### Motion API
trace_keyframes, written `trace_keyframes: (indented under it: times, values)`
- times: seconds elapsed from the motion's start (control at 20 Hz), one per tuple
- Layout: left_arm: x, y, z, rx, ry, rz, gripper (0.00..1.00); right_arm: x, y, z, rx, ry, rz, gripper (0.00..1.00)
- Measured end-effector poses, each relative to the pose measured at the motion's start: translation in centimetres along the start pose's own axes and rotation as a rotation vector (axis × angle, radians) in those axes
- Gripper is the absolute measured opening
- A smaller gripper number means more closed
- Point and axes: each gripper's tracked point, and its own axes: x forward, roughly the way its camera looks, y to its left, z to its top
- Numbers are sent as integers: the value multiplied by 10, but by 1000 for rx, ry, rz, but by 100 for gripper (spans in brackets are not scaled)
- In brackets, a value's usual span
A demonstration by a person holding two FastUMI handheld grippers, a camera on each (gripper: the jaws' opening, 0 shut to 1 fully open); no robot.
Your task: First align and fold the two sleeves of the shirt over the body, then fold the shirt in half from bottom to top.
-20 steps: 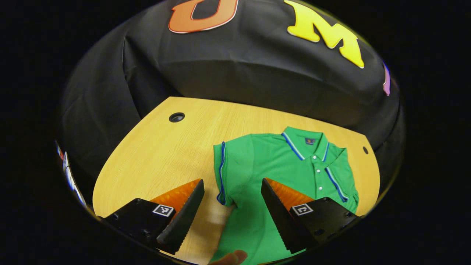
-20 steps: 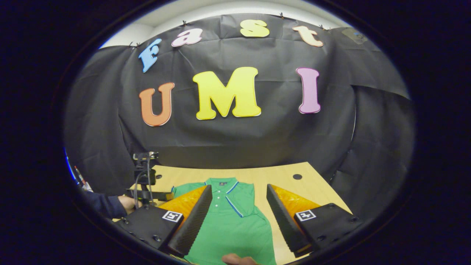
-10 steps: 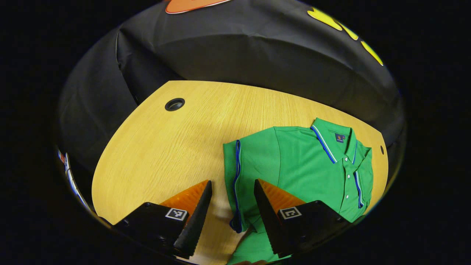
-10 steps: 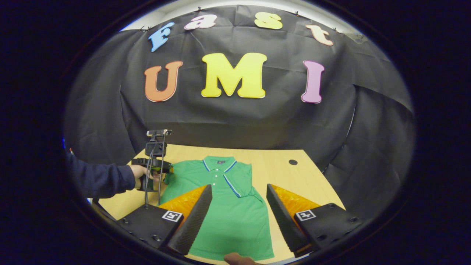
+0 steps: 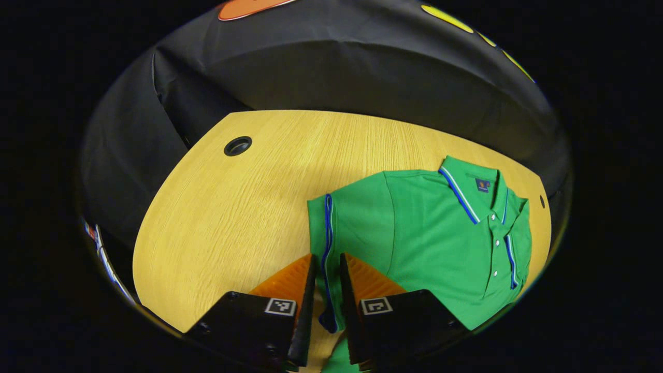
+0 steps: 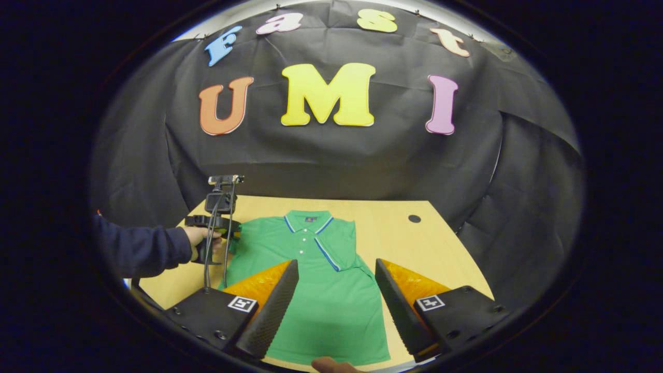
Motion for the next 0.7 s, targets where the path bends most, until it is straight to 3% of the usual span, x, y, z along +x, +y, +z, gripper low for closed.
trace_keyframes:
  times: [0.15,0.2,0.3,0.7]
  values:
    - [2,-6,2,-3,-15,-45,21,2,-2,-2,-5,5,1,96]
    - [2,-4,3,-1,-14,-55,12,1,-1,-2,-6,8,2,96]
    - [1,-4,4,-3,-15,-79,8,0,-2,1,-3,11,1,96]
    - [-21,-1,15,78,-21,-126,3,-18,-7,53,-8,-141,-45,95]
